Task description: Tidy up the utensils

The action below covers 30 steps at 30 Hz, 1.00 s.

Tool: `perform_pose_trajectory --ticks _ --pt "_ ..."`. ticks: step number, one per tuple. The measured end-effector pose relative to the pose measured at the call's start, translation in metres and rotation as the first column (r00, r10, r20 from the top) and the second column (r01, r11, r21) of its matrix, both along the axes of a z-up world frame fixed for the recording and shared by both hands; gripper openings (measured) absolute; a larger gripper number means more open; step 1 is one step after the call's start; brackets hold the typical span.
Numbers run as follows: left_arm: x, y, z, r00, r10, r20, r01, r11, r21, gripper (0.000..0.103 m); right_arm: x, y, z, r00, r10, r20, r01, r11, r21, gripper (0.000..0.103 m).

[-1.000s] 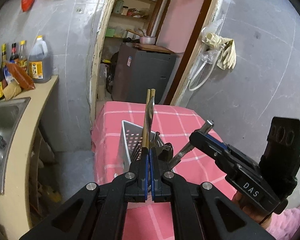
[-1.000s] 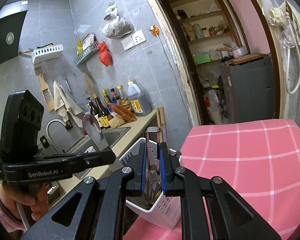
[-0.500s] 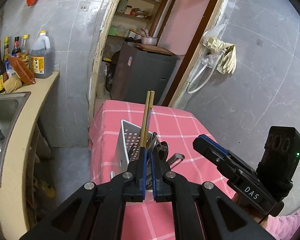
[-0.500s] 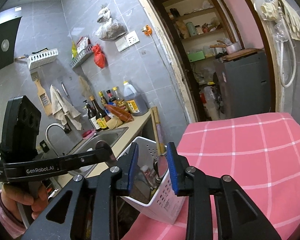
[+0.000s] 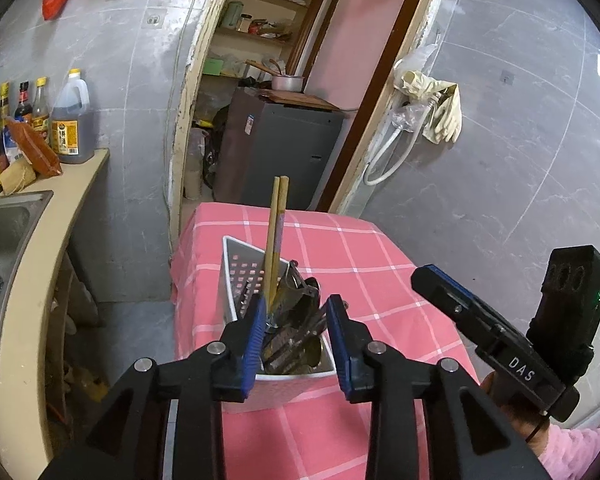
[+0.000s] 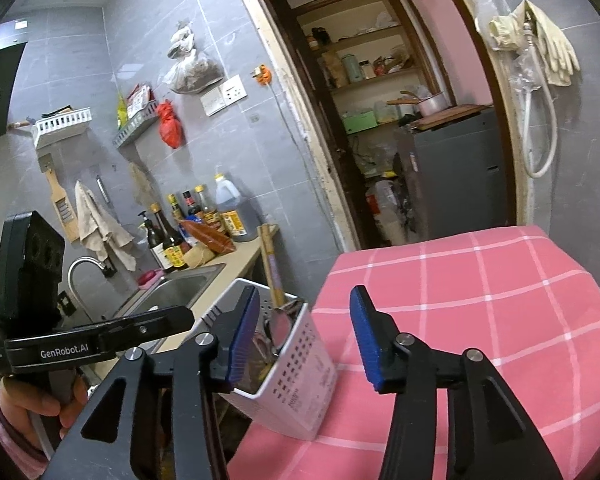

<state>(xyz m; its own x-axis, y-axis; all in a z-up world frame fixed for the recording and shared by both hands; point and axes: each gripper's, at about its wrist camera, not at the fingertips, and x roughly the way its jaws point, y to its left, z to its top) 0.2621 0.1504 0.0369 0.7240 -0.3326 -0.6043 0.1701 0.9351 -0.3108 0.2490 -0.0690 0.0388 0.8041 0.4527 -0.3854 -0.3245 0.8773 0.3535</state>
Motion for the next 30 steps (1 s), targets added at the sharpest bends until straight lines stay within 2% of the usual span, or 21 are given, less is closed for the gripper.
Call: perform_pose_trajectory --ticks 2,4,6,10,15,22,30 --pt "-0.002 -0.001 0.000 1.000 0.006 0.006 -0.006 1.000 0.001 0.033 -0.005 -0.006 0.002 1.000 -0.027 0.008 0.027 1.000 -0.009 0.050" --pt "-0.005 -0.003 0.001 1.000 0.013 0.025 -0.014 1.000 0.007 0.041 -0.009 -0.012 0.004 0.998 -0.055 0.015 0.055 0.998 -0.015 0.055" --pt "-0.010 -0.004 0.003 0.998 0.028 0.058 -0.029 1.000 0.013 0.060 -0.013 -0.019 0.007 0.997 -0.078 0.021 0.078 0.997 -0.019 0.061" --pt "-0.019 -0.008 0.007 0.992 0.055 0.117 -0.058 0.998 0.023 0.076 -0.024 -0.036 0.013 0.991 -0.126 0.036 0.127 0.991 -0.036 0.070" --pt "-0.035 -0.019 0.009 0.976 0.117 0.186 -0.127 0.991 0.043 0.096 -0.041 -0.058 0.020 0.984 -0.171 0.054 0.175 0.982 -0.072 0.087" --pt "-0.066 -0.044 0.004 0.954 0.172 0.246 -0.199 0.976 0.090 0.102 -0.075 -0.095 0.025 0.974 -0.214 0.068 0.221 0.967 -0.130 0.101" --pt "-0.114 -0.064 -0.004 0.949 0.210 0.234 -0.231 0.971 0.062 0.102 -0.127 -0.126 0.032 0.971 -0.215 0.101 0.231 0.953 -0.196 0.101"
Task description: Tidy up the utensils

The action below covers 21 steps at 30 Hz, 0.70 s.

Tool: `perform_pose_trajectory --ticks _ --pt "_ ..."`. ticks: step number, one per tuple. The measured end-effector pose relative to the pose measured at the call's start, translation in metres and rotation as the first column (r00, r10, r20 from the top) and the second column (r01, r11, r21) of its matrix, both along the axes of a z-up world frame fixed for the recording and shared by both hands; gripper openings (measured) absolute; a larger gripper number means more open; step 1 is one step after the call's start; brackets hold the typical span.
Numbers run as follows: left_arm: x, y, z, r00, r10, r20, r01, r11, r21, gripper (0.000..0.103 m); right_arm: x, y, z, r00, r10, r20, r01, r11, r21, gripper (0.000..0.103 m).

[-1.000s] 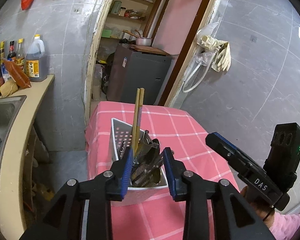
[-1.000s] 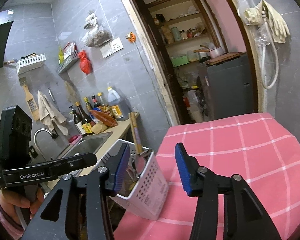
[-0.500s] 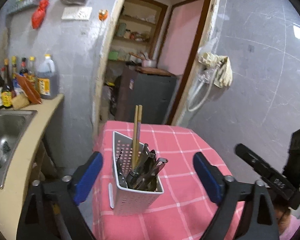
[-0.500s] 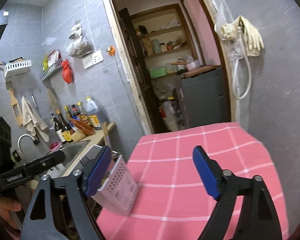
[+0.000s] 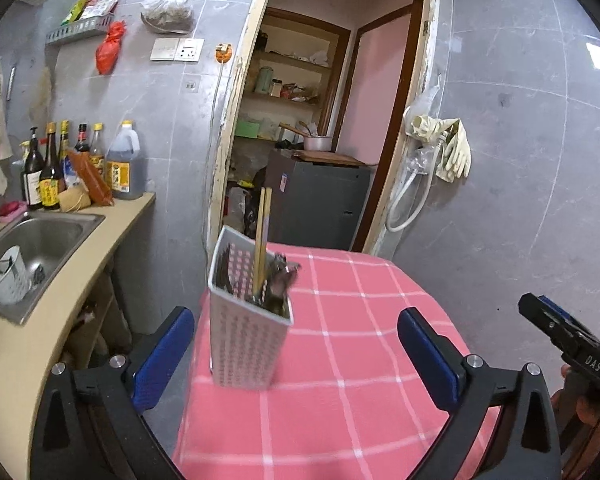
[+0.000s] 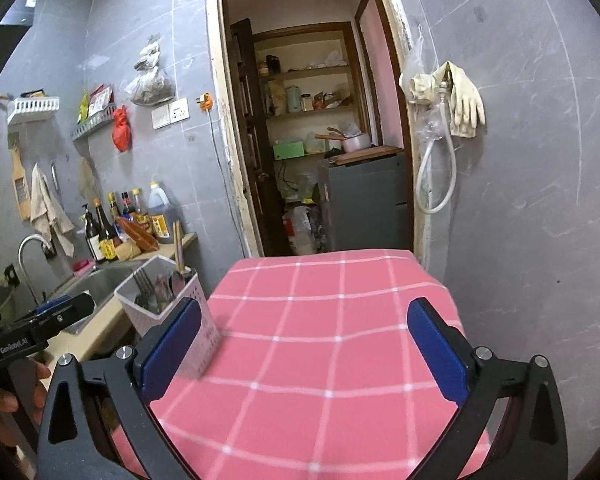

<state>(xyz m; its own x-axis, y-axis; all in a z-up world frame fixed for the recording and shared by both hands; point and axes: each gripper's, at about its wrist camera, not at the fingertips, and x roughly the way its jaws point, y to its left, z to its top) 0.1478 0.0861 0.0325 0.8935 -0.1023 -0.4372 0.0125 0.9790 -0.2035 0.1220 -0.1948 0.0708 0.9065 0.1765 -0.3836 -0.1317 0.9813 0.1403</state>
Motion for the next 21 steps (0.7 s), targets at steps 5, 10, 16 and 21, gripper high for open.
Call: perform_pose_trajectory --ticks 5,10,16,21 --pt "-0.037 -0.013 -0.005 1.000 0.009 -0.014 -0.009 1.000 -0.003 0.102 -0.040 -0.014 0.003 1.000 0.003 0.018 -0.003 1.000 -0.016 0.101" --pt "-0.066 -0.024 -0.005 1.000 0.018 -0.011 -0.017 0.999 0.028 0.102 -0.071 -0.024 0.003 1.000 0.013 0.014 -0.013 0.999 -0.029 0.101" --pt "-0.096 -0.036 -0.005 0.999 0.033 -0.013 -0.032 0.997 0.065 0.102 -0.099 -0.033 0.001 1.000 0.007 0.000 -0.007 0.999 -0.033 0.101" --pt "-0.112 -0.043 -0.007 0.999 0.045 0.009 -0.046 0.995 0.092 0.102 -0.110 -0.039 -0.002 1.000 0.002 0.002 -0.002 0.999 -0.036 0.101"
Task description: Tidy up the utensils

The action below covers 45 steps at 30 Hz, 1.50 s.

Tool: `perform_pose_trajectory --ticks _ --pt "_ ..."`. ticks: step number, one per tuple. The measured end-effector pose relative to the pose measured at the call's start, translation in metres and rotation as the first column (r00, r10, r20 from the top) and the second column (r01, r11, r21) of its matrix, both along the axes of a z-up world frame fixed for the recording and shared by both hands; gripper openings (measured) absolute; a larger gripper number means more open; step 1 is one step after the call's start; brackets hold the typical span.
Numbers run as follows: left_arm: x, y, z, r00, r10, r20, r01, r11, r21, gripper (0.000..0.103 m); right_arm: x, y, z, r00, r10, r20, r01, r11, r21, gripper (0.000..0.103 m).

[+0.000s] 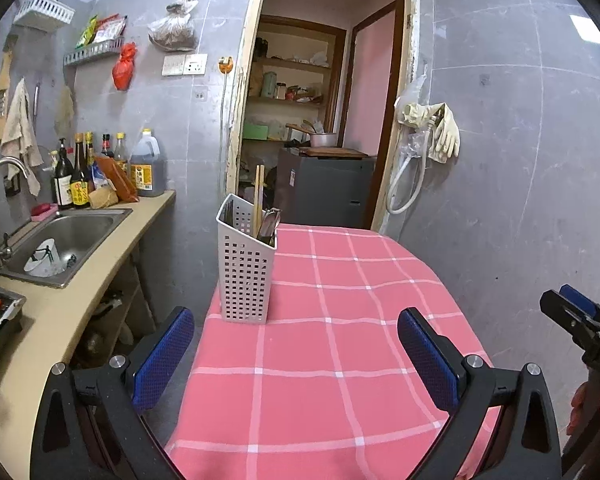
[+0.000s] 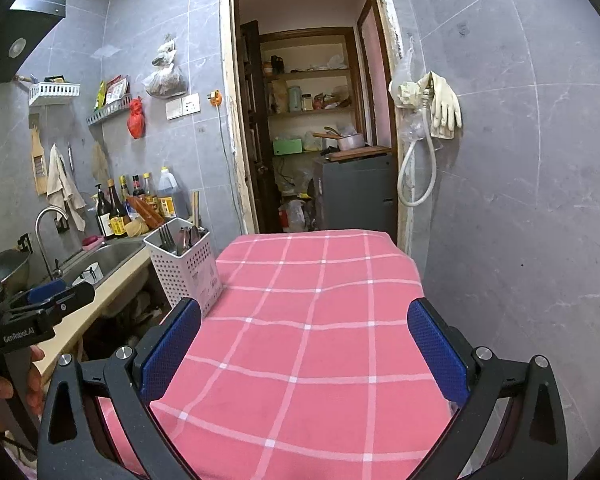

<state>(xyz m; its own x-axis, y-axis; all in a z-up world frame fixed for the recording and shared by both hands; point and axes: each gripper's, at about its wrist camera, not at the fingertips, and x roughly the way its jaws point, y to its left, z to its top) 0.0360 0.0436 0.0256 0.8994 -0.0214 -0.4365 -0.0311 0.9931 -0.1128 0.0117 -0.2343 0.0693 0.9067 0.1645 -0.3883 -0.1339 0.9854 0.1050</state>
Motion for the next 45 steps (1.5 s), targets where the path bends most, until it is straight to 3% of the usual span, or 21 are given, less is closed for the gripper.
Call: perform_pose_trajectory --ticks 45 --pt "-0.018 0.000 0.000 1.000 0.004 0.021 -0.004 1.000 -0.005 0.102 -0.007 0.003 -0.002 1.000 0.015 -0.010 -0.015 1.000 -0.008 0.101"
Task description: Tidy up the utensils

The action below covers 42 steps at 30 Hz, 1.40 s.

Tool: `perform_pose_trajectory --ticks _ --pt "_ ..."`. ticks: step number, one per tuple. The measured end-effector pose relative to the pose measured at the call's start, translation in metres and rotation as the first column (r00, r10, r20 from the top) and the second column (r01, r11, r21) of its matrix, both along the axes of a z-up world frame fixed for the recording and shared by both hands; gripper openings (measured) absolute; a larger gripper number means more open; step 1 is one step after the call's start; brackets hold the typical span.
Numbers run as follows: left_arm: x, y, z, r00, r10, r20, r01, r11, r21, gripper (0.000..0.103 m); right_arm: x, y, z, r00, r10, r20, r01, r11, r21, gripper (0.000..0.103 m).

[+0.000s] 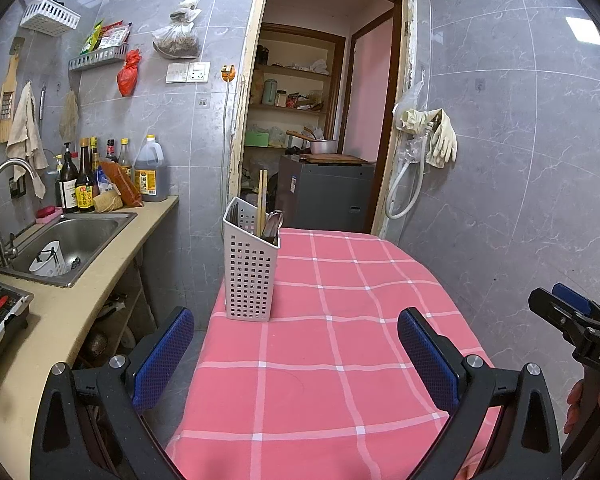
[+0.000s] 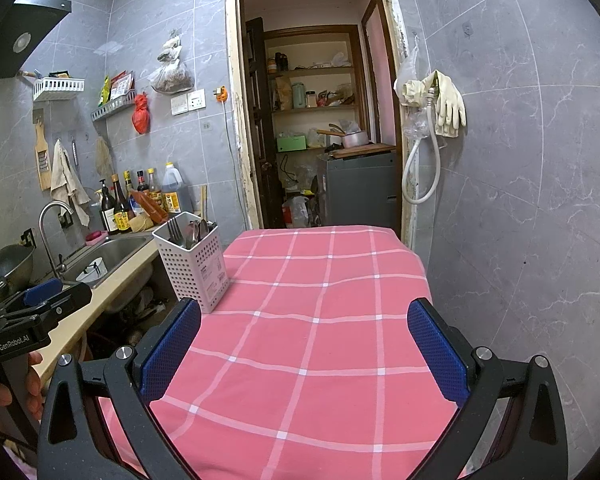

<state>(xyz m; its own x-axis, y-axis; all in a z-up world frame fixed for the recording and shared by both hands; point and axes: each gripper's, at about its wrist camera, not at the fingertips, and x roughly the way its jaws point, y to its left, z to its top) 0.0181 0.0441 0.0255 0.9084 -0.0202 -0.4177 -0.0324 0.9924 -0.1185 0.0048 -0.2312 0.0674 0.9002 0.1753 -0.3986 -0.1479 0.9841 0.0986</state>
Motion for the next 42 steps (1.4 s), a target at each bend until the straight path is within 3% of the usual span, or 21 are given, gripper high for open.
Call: perform_pose_trajectory --ticks 42 --pt "-0.0010 0.0051 -0.0018 1.000 0.000 -0.007 0.000 1.000 -0.001 0.102 -0.0062 0.0069 0.0009 1.000 0.003 -0.004 -0.003 1.000 -0.004 0.101"
